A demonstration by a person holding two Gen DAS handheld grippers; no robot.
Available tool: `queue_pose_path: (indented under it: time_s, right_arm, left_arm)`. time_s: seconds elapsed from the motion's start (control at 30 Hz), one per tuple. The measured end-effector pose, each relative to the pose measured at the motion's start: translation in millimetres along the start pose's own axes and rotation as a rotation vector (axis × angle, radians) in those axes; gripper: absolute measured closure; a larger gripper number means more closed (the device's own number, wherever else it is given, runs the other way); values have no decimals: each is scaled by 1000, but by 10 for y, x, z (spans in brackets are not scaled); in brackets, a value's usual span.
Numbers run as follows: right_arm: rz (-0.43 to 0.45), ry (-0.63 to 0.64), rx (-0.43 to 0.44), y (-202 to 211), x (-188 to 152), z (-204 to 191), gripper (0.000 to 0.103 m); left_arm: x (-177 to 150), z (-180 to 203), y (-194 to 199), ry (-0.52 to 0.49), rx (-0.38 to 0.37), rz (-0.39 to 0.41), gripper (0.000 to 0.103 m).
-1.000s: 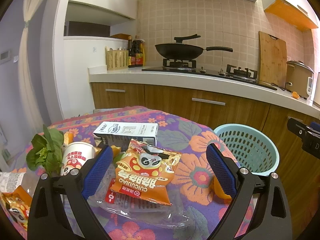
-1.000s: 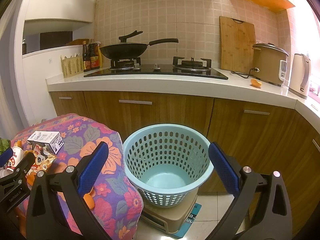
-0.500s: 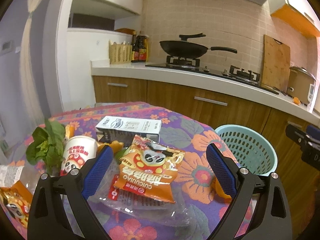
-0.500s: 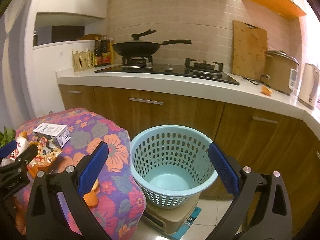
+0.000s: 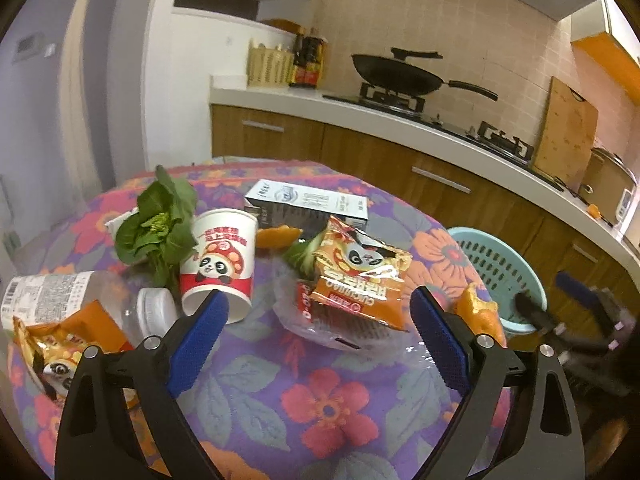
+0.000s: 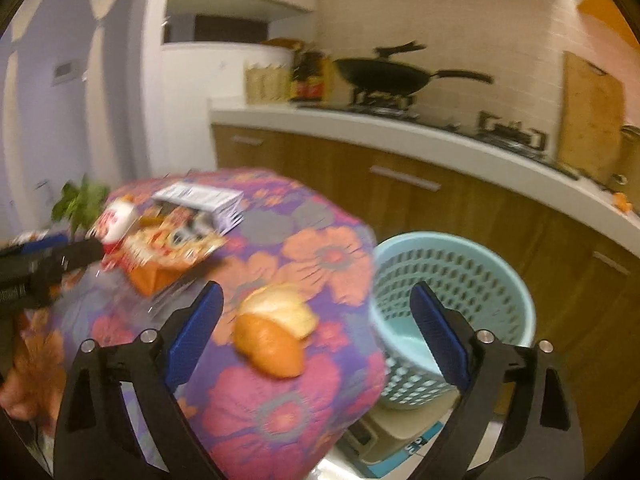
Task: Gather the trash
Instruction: 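Grasp the orange peel with the right tool while the left tool grasps the snack bag, then carry both items over the blue basket and open both tools to drop them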
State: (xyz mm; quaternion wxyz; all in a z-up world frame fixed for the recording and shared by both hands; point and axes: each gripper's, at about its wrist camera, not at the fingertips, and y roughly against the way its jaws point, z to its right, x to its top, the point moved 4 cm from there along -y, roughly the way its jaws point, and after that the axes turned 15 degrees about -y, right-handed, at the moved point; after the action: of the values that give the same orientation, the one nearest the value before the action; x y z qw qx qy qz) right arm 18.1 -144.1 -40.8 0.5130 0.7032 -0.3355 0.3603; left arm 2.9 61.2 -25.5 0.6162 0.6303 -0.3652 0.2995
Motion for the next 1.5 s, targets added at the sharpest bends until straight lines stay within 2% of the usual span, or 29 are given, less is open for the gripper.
queue_pose_path:
  time_s: [0.1, 0.17, 0.33, 0.47, 0.57, 0.63, 0.7, 0.83, 0.97, 1.07, 1.17, 1.2, 1.23, 1.27, 1.33, 1.43, 1.5]
  right_arm:
    - [-20, 19, 23, -62, -87, -60, 15]
    - [-26, 27, 28, -84, -110, -62, 15]
    - [-36, 29, 29, -157, -114, -13, 15]
    - [-50, 43, 42, -223, -123, -7, 15]
    - [-56, 51, 51, -263, -138, -4, 15]
    - [-68, 44, 58, -301, -144, 13, 15]
    - [-74, 37, 61, -328, -144, 29, 15]
    - [-83, 42, 62, -366, -158, 41, 15]
    - [-99, 56, 80, -389, -193, -2, 17]
    - [-132, 66, 90, -458, -224, -39, 28]
    - [-202, 43, 104, -611, -260, -40, 41]
    - [-201, 41, 101, -633, -261, -34, 47]
    - [-192, 48, 106, -628, -250, -43, 61]
    - [-191, 52, 116, -622, -244, -58, 63]
    - [-186, 56, 132, -607, -220, -64, 75]
    - [-164, 57, 147, -572, -182, -59, 87]
    - [-155, 48, 155, -552, -141, -39, 88]
  left_arm:
    - [85, 71, -88, -24, -52, -25, 16]
    - [174, 96, -207, -31, -83, -42, 21]
    - [295, 147, -604, -62, -101, -173, 30]
    - [244, 128, -801, -47, -103, -239, 33]
    - [184, 116, -874, -49, -94, -270, 53]
    - [175, 89, -890, -47, -86, -275, 75]
    - [172, 65, -886, -33, -98, -269, 92]
    - [185, 74, -822, -47, -89, -237, 98]
    - [259, 128, -628, -58, -95, -181, 101]
    - [332, 120, -467, -51, -96, -134, 102]
    - [408, 63, -340, -25, -99, -97, 103]
    - [422, 44, -305, -18, -102, -85, 103]
    - [443, 29, -264, -13, -106, -72, 103]
    - [462, 27, -230, -13, -102, -62, 103]
    - [494, 30, -187, -11, -102, -44, 103]
    - [552, 78, -143, -11, -110, -16, 103]
    - [611, 151, -150, -19, -116, -12, 103]
